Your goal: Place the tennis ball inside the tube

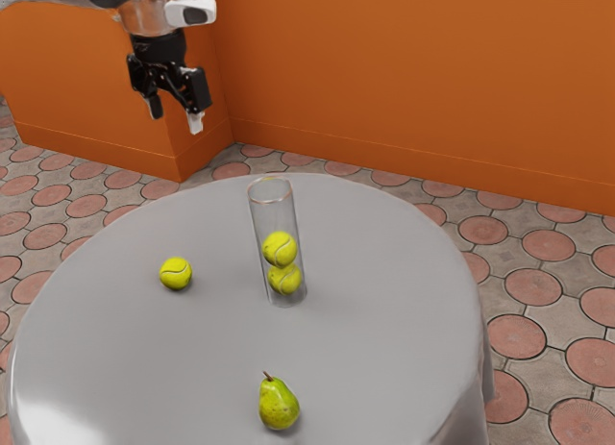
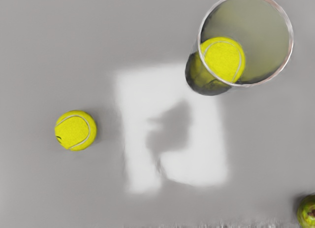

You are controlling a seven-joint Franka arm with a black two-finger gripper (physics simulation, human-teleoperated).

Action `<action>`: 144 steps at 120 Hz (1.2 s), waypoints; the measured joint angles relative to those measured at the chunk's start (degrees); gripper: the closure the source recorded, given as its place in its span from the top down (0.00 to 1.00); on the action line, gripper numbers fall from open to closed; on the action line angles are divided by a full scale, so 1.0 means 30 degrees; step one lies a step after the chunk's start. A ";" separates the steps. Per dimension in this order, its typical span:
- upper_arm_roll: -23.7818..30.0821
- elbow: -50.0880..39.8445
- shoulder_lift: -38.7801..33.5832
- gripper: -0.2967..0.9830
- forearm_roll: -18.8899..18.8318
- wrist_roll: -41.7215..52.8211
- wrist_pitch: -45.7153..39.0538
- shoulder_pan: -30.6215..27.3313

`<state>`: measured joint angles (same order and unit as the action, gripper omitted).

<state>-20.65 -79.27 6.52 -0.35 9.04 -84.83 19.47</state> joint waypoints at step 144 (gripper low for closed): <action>0.0091 -0.9383 0.4222 0.75 0.2460 0.2499 -1.1981 -0.5377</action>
<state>-20.37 -107.42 19.18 7.03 16.54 -120.77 3.34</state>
